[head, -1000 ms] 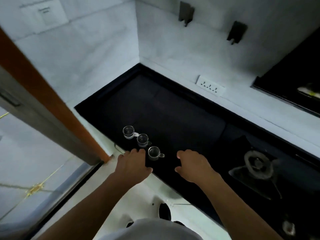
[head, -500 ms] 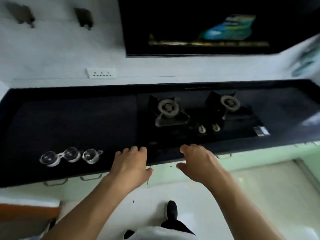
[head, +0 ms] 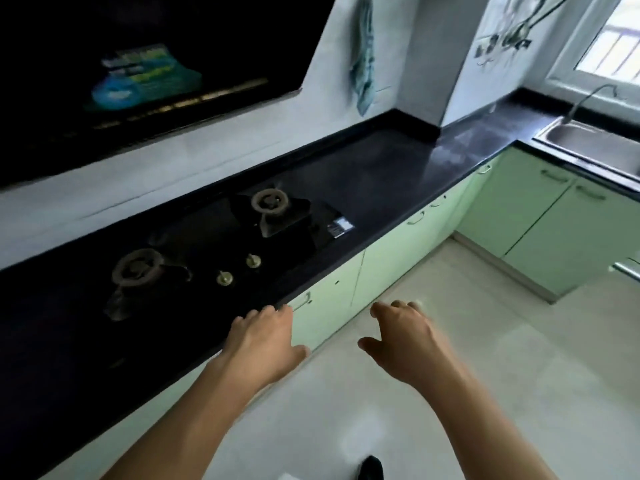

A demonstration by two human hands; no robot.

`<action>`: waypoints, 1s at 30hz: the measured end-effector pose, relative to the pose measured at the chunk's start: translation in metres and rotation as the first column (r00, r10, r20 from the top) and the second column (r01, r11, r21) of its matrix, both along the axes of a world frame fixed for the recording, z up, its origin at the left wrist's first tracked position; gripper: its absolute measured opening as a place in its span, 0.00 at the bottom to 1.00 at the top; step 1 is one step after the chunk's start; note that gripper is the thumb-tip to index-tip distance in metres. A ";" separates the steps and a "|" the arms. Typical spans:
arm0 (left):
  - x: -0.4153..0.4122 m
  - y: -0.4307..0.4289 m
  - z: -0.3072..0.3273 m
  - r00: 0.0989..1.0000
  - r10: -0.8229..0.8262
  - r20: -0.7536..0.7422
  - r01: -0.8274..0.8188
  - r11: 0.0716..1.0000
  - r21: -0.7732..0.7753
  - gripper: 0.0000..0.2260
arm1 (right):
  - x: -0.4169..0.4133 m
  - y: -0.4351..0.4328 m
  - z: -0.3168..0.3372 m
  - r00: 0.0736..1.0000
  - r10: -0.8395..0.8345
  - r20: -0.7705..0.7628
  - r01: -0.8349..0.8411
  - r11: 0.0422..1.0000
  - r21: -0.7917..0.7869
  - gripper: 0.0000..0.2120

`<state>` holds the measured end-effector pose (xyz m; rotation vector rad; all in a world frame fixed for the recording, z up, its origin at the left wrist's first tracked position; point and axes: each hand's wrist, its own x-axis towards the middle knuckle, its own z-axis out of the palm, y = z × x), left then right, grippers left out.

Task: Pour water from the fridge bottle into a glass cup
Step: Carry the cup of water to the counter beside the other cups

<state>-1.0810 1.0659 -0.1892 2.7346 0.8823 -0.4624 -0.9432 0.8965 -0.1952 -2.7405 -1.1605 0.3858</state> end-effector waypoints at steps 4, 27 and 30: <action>0.091 -0.040 0.004 0.998 -0.054 0.021 0.054 0.999 -0.004 0.26 | 0.081 -0.047 0.010 0.997 -0.071 0.007 0.071 0.997 0.017 0.22; 0.504 0.015 0.004 0.956 -0.278 0.094 0.276 0.960 0.036 0.21 | 0.435 -0.019 0.014 0.958 -0.287 -0.014 0.287 0.958 -0.002 0.21; 0.554 0.025 0.007 0.957 -0.277 0.090 0.275 0.961 0.026 0.20 | 0.485 -0.007 0.015 0.960 -0.280 -0.020 0.280 0.960 0.007 0.22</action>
